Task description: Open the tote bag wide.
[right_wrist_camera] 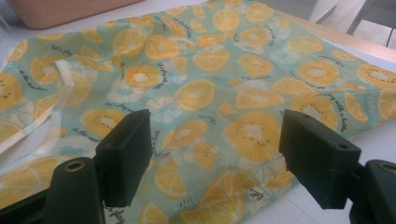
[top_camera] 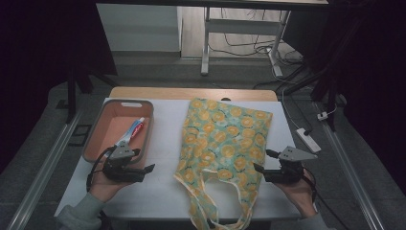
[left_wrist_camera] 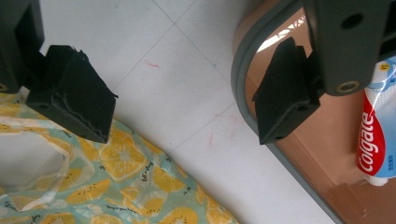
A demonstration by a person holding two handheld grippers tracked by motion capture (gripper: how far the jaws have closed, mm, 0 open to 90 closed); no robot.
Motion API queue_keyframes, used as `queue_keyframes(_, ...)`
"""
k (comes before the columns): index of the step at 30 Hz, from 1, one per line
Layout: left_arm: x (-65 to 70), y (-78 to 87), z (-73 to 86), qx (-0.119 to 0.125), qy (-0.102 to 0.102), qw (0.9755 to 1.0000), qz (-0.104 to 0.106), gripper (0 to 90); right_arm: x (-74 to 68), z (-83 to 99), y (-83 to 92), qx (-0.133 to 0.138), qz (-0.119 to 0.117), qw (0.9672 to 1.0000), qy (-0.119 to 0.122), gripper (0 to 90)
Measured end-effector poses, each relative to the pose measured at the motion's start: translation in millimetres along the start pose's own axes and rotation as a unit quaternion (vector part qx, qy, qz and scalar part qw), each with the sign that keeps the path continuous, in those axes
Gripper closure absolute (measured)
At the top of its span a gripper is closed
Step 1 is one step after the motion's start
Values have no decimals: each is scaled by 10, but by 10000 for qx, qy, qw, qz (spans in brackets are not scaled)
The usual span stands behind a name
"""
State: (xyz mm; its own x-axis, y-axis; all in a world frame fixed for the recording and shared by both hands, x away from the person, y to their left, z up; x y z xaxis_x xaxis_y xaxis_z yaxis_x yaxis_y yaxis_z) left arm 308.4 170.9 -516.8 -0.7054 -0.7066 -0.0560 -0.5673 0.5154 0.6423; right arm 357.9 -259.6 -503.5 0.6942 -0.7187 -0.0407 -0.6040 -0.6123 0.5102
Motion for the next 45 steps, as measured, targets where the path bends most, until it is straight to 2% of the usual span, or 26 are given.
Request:
queue_keyframes(5,37,6,-21,35,-77,10000,46,219,-11,6,45,-62,40,10000,47,267)
queue_keyframes(11,170,-19,-75,25,-344,9991,232,221,-32,2,75,-136,-33,9999,33,270)
queue_keyframes(14,247,-41,-106,11,-485,9981,370,226,-121,-21,84,-206,-174,9996,101,280)
queue_keyframes(15,306,-64,-135,10,-561,9972,486,230,-157,-31,85,-238,-224,9994,122,280)
queue_keyframes(16,306,-64,-135,10,-561,9972,486,231,-195,-40,84,-276,-283,9991,170,281)
queue_keyframes(19,415,-117,-184,-22,-724,9951,667,234,-324,-52,78,-450,-446,9975,323,288)
queue_keyframes(23,570,-223,-222,-156,-974,9911,892,241,-508,-30,62,-761,-649,9936,520,298)
queue_keyframes(26,665,-313,-247,-249,-1105,9883,1024,246,-666,5,28,-1018,-798,9893,682,300)
queue_keyframes(27,722,-367,-262,-296,-1183,9864,1097,247,-724,9,21,-1059,-848,9880,745,302)
queue_keyframes(28,747,-393,-270,-328,-1224,9856,1119,249,-784,13,18,-1099,-934,9865,771,303)
queue_keyframes(29,747,-393,-270,-328,-1224,9856,1119,249,-784,13,18,-1099,-934,9865,771,303)
queue_keyframes(30,770,-417,-279,-360,-1274,9847,1130,251,-899,29,20,-1200,-1076,9836,811,305)
queue_keyframes(31,811,-462,-303,-395,-1386,9830,1141,255,-949,48,20,-1277,-1118,9819,843,305)
queue_keyframes(32,811,-462,-303,-395,-1386,9830,1141,259,-993,76,21,-1372,-1136,9800,882,306)
queue_keyframes(35,872,-535,-331,-452,-1519,9796,1233,271,-1055,180,11,-1659,-1066,9750,1025,321)
queue_keyframes(36,889,-565,-333,-486,-1553,9787,1255,271,-1055,180,11,-1659,-1066,9750,1025,321)
queue_keyframes(37,912,-620,-329,-563,-1620,9766,1301,272,-1043,245,6,-1792,-957,9737,1027,355)
queue_keyframes(39,925,-642,-324,-592,-1651,9756,1321,278,-1000,300,7,-1910,-894,9727,964,427)
queue_keyframes(40,937,-661,-320,-619,-1676,9748,1337,278,-1000,300,7,-1910,-894,9727,964,427)
queue_keyframes(41,945,-678,-316,-644,-1708,9738,1358,281,-975,328,7,-1968,-869,9718,964,487)
queue_keyframes(42,952,-694,-312,-671,-1724,9731,1372,292,-923,374,-1,-2075,-802,9702,957,682)
queue_keyframes(44,955,-726,-301,-722,-1794,9715,1372,298,-880,383,-9,-2120,-763,9701,898,846)
queue_keyframes(45,953,-743,-295,-761,-1823,9710,1345,301,-861,372,-11,-2077,-738,9715,873,884)
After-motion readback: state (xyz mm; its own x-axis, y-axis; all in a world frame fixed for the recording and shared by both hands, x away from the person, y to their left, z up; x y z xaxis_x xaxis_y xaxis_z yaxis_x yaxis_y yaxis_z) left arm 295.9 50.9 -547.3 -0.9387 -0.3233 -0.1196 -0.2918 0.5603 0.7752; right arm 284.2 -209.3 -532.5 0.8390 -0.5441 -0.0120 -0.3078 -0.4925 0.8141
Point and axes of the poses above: each handheld gripper's, and its own axes: y roughly backward along the jaws, z roughly out of its underside, x roughly to its right, the point moved 7 cm from there along -y, roughly forward along the jaws, and after that the axes turned 7 degrees about -y, right-handed, at the moved point
